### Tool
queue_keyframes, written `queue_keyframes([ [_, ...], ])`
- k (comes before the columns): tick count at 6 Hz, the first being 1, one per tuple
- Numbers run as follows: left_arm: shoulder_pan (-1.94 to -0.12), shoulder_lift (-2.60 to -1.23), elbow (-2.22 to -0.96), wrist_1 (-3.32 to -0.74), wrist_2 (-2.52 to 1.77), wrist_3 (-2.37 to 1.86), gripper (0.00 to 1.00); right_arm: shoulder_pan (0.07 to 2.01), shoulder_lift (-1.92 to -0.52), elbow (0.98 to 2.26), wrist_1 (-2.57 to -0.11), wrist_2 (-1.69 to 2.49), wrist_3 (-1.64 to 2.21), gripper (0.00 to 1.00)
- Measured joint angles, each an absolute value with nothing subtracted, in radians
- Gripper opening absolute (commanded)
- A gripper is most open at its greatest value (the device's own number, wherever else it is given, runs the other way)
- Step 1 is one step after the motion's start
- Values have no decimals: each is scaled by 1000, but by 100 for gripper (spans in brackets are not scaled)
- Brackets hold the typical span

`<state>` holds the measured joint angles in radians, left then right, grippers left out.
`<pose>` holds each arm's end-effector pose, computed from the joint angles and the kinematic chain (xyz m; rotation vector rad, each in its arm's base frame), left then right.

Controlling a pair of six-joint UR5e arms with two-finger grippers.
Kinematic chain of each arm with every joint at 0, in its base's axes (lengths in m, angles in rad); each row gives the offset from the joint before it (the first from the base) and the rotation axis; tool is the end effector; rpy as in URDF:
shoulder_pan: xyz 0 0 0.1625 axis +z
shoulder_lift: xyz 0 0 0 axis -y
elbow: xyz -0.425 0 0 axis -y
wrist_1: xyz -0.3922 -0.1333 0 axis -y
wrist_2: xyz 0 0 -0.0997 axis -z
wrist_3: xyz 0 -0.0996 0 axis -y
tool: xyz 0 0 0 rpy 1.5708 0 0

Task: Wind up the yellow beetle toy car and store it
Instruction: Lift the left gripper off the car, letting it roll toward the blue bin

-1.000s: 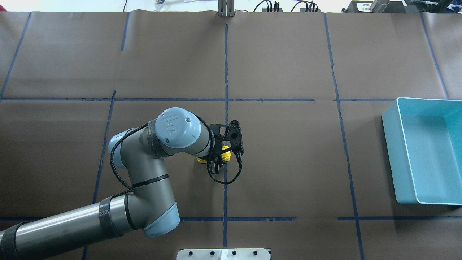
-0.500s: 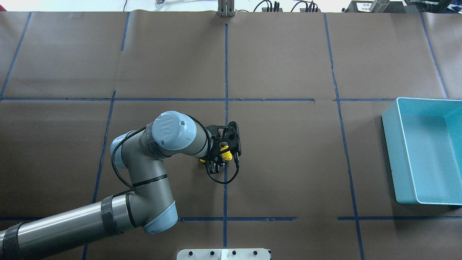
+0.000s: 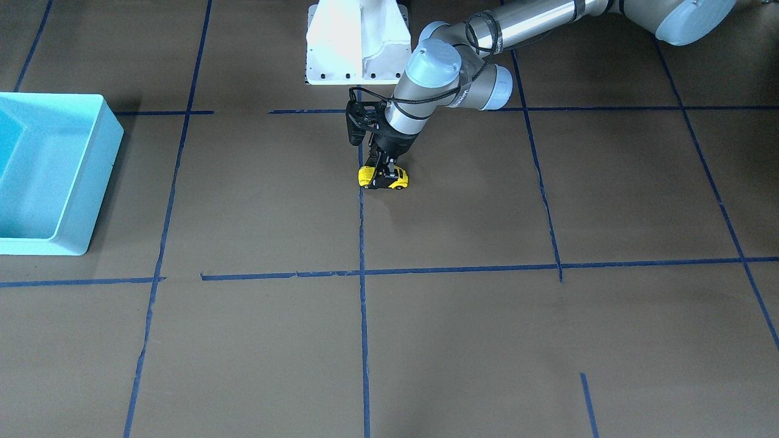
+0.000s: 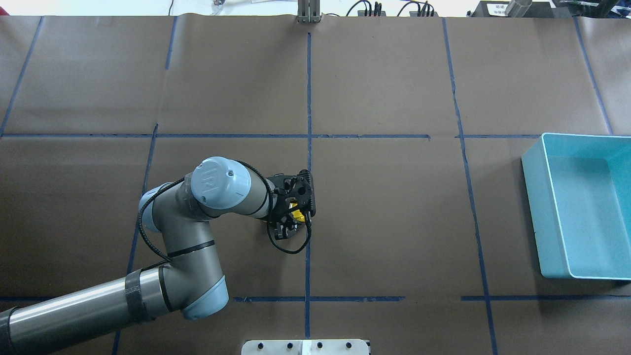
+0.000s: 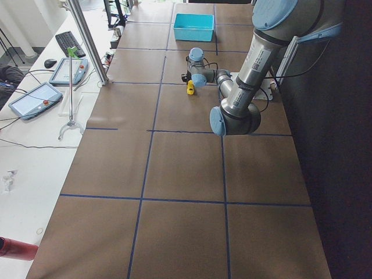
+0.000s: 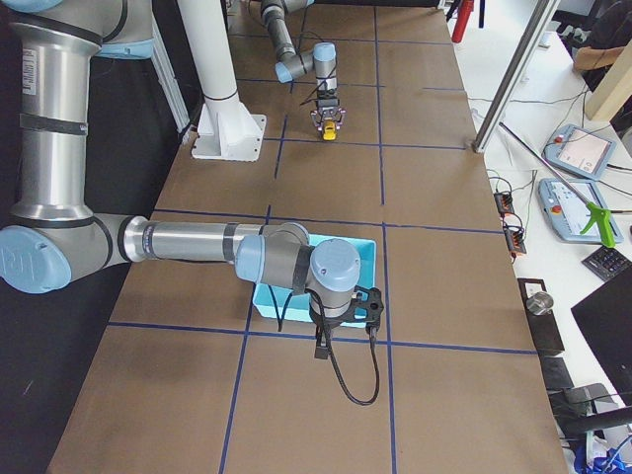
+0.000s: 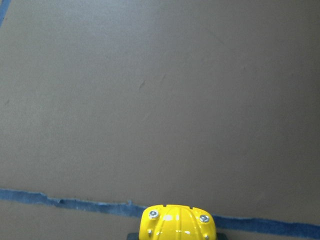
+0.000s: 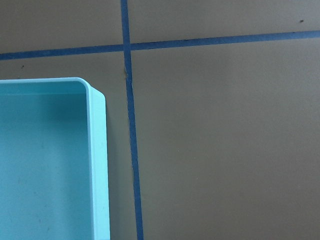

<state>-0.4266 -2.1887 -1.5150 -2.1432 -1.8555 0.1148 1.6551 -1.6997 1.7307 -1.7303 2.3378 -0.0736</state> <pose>0.5999 -0.3884 0.2499 0.9254 0.8382 1.2667 0.0999 -0.4201 0.6557 -0.0613 -0.7732 0.0594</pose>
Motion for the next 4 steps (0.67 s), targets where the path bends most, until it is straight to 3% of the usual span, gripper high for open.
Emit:
queue_keyframes([
  [1,-442,-2148,-1519,-2192,-1907,115,0,1655,-1700,1732,-1730,2338,-74,100],
  [2,-470,-2099,-1527,-2240,-1968,115,10,1655,-1700,1733,-1730,2338,-74,100],
  [3,-501,-2022,-1564,-2275,-2021,114,99,1655,-1700,1733,-1730,2338,-74,100],
  [4,-523,-1948,-1613,-2298,-2046,111,100,1655,-1700,1733,-1730,2338,-74,100],
])
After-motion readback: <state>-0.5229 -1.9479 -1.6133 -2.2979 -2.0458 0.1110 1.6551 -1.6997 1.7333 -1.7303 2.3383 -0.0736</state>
